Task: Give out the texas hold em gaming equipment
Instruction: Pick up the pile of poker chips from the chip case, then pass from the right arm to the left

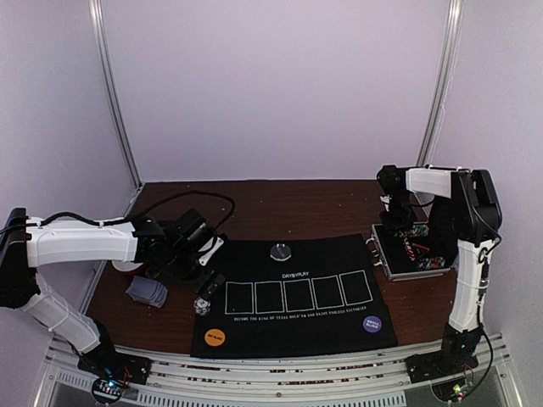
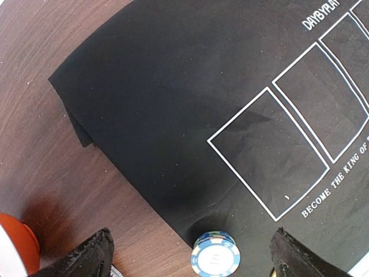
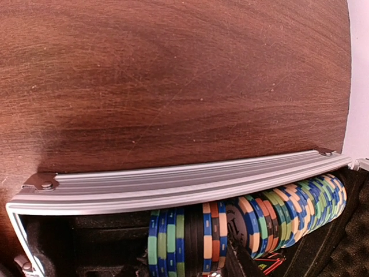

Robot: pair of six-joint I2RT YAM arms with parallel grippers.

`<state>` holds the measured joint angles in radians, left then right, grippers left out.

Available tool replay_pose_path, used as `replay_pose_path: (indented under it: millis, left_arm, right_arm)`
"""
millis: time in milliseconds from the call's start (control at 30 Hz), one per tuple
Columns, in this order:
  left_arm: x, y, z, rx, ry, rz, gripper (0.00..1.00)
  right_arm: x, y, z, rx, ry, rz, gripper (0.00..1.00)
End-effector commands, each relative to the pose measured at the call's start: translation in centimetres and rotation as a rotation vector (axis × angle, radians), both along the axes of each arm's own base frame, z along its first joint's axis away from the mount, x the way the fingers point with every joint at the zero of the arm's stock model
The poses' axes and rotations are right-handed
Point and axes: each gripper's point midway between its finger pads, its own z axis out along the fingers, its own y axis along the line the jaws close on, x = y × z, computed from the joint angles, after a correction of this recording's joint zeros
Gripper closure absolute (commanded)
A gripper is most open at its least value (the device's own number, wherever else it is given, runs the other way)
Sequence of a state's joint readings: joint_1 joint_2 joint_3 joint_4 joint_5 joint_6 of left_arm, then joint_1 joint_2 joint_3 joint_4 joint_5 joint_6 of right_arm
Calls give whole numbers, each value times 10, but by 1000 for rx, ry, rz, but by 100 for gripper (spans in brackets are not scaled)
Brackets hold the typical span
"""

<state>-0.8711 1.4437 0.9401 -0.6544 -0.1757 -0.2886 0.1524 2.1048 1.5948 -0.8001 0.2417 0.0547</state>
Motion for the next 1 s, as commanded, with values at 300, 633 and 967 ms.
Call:
replay_pose_path:
  millis: [300,633,967]
  left_arm:
    - [12,-14,56,-163,-158,-36,2]
    - [17,-26,117,-279,-342,-156,6]
    - [-26,-120,196,-497,-670,-622,5]
  right_arm:
    - [6,9,68,136,-117,-26,100]
    - [-22,74,122,445,-145,63,100]
    - [-168,236,129,885,149,356,100]
